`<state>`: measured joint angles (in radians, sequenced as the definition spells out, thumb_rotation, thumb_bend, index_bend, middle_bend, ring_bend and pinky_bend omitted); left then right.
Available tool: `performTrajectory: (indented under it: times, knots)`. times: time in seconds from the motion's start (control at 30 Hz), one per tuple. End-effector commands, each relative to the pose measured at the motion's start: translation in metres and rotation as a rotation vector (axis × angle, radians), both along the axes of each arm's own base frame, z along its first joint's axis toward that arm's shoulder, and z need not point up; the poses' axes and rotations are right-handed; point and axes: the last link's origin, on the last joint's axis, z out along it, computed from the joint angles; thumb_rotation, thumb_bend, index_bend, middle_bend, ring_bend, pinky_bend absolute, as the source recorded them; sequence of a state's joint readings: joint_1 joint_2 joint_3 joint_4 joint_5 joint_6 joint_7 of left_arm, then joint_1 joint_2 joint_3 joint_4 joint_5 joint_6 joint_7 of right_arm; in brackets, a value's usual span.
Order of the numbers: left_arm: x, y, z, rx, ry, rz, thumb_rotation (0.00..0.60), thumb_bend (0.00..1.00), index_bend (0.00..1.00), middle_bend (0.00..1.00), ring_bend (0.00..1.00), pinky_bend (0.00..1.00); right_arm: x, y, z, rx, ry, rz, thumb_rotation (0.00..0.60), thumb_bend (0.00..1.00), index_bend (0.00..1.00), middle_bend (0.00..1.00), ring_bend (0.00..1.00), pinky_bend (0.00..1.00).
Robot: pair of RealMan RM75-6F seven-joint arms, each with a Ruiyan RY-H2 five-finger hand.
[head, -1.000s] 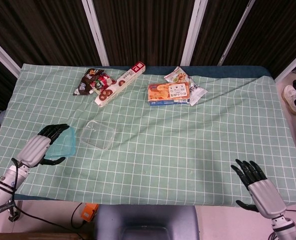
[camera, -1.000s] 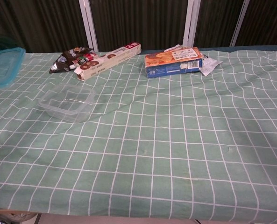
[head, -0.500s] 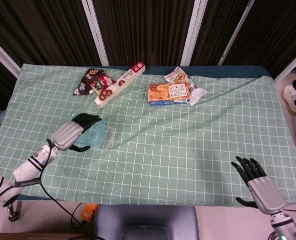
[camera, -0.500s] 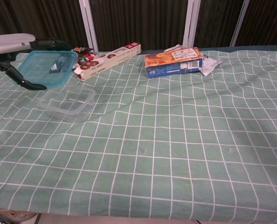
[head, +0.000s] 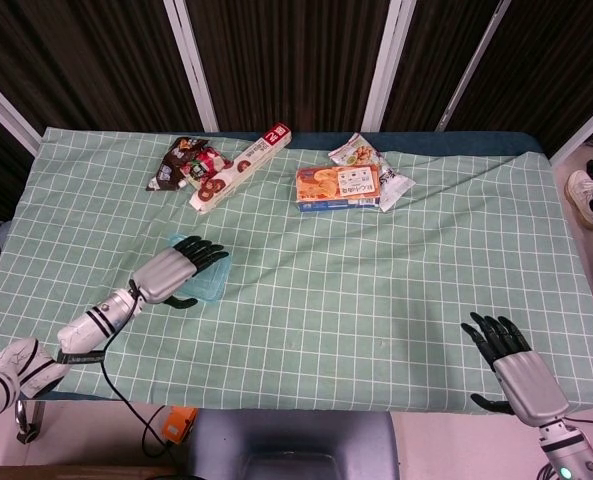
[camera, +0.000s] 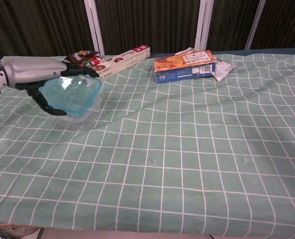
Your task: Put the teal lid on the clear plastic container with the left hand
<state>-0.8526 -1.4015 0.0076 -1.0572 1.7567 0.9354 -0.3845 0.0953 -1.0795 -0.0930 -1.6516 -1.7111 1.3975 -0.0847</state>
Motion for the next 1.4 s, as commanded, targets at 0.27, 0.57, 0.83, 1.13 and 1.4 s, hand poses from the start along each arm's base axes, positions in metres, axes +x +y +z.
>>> performTrajectory:
  times: [0.27, 0.57, 0.83, 1.13, 1.4]
  knots:
    - [-0.005, 0.008, -0.015, 0.004, 0.096, -0.016, 0.6, 0.25, 0.0, 0.4, 0.44, 0.36, -0.001, 0.0, 0.004, 0.001, -0.012, 0.001, 0.6, 0.19, 0.04, 0.11, 0.0, 0.0]
    - [-0.006, 0.013, -0.009, 0.01, 0.096, 0.009, 0.6, 0.25, 0.0, 0.4, 0.44, 0.36, -0.001, 0.0, 0.004, 0.002, -0.014, -0.001, 0.6, 0.19, 0.04, 0.11, 0.0, 0.0]
    - [-0.01, 0.014, -0.007, 0.015, 0.111, 0.025, 0.6, 0.25, 0.0, 0.4, 0.44, 0.36, -0.001, 0.0, 0.004, -0.002, -0.016, -0.001, 0.6, 0.19, 0.04, 0.11, 0.0, 0.0]
    - [-0.011, 0.014, -0.01, 0.01, 0.122, 0.029, 0.6, 0.25, 0.0, 0.4, 0.44, 0.36, -0.001, 0.0, 0.005, -0.004, -0.019, 0.0, 0.6, 0.19, 0.04, 0.11, 0.0, 0.0]
    - [-0.01, 0.014, -0.017, 0.001, 0.156, 0.018, 0.6, 0.25, 0.0, 0.4, 0.44, 0.36, -0.001, 0.0, 0.006, -0.004, -0.021, 0.001, 0.6, 0.19, 0.04, 0.11, 0.0, 0.0]
